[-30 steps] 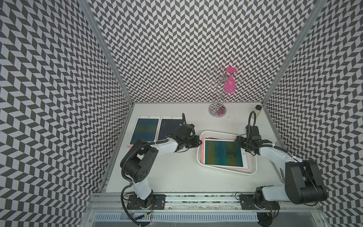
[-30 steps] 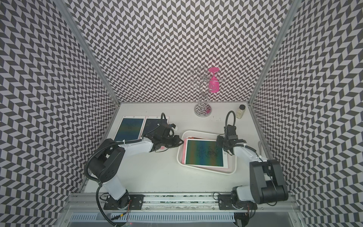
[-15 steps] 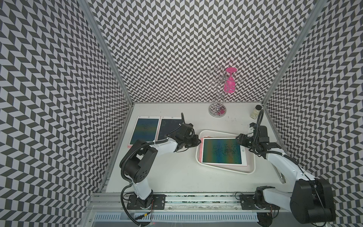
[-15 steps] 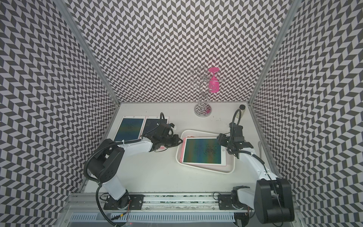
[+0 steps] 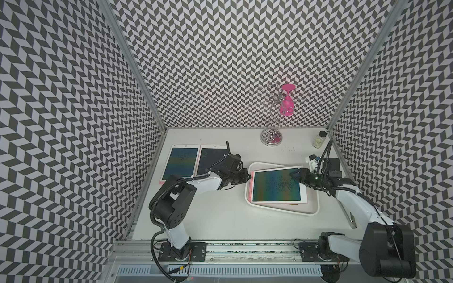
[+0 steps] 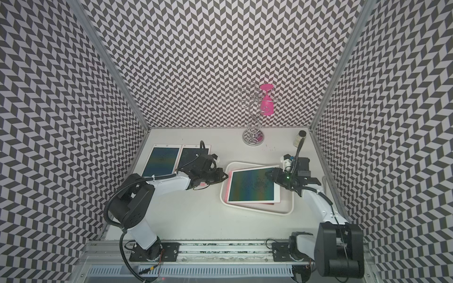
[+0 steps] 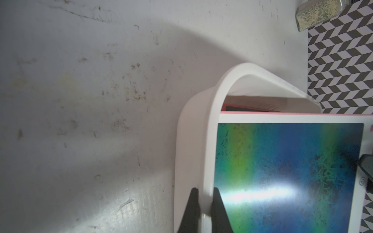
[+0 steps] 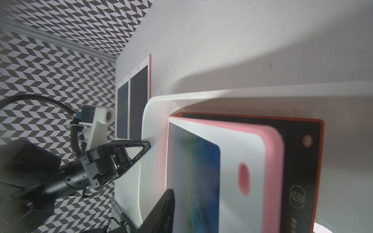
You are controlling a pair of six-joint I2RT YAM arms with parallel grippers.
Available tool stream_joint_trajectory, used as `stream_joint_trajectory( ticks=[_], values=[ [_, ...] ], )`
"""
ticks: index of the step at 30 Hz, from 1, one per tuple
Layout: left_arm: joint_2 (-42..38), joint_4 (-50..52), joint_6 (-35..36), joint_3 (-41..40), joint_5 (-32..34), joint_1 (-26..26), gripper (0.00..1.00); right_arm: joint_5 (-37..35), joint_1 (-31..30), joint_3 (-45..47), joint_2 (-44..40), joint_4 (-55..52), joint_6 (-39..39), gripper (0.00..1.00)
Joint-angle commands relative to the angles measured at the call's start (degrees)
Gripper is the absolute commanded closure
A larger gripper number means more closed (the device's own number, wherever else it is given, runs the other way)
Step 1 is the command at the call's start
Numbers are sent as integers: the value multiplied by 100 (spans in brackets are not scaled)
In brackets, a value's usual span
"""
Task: Take out the writing tablet from the storage box
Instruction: Adjust the storage box at the center of the board.
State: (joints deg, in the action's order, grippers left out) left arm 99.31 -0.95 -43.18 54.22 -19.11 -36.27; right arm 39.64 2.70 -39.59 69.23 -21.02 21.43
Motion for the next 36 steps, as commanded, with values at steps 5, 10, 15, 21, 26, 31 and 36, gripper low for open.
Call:
stream_joint_trajectory(
  ticks=[5,10,15,21,26,31,36],
  values=[
    [-221,-55,-103,150,-286,-111,78,642,160,-62,-72,1,11,75],
    [-302,180,177,445,-167,46,71,612,259,-273,-187,-207,-44,100],
    [-446,60,229,481,-366,267,65,954,395,-515,-244,-320,-45,100],
    [-743,126,541,612,-458,600,64,1945,495,-822,-183,135,407,100],
    [-870,139,635,599,-680,922,63,2226,517,-1209,-39,519,802,100],
    [-884,95,741,585,-854,1031,63,2341,521,-1605,124,564,949,100],
    [-987,-257,625,366,-1189,1109,60,2455,522,-1723,279,813,1173,100]
  ],
)
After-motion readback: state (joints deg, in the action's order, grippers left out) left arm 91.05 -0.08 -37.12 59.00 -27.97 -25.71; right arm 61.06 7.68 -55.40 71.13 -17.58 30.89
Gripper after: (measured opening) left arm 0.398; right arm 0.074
